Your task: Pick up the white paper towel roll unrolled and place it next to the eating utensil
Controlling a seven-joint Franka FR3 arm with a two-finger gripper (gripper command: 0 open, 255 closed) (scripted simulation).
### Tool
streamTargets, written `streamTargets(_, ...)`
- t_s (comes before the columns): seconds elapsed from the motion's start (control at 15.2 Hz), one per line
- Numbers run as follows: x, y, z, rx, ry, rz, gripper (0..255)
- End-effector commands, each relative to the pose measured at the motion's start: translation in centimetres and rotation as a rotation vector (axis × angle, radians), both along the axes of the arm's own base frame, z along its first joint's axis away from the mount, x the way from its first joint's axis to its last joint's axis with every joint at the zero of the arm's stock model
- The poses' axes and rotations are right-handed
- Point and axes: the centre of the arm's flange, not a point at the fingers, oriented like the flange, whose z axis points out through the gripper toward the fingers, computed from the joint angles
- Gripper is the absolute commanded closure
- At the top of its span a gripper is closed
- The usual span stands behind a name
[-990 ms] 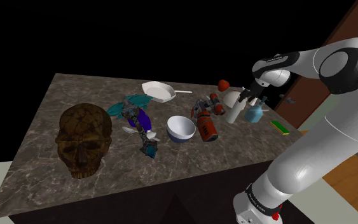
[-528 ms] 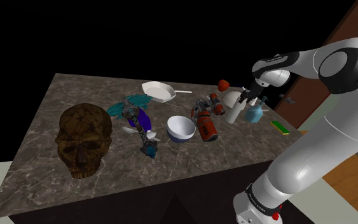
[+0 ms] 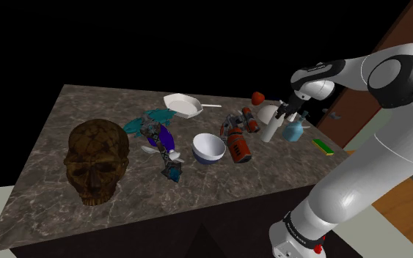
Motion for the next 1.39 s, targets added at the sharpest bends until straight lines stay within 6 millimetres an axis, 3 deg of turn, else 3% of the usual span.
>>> streamTargets(0.0, 0.0, 0.0, 0.5, 0.0, 0.001, 0.0, 255)
streamTargets(1.32, 0.0, 0.0, 11.1, 0.0, 0.001, 0.0, 255)
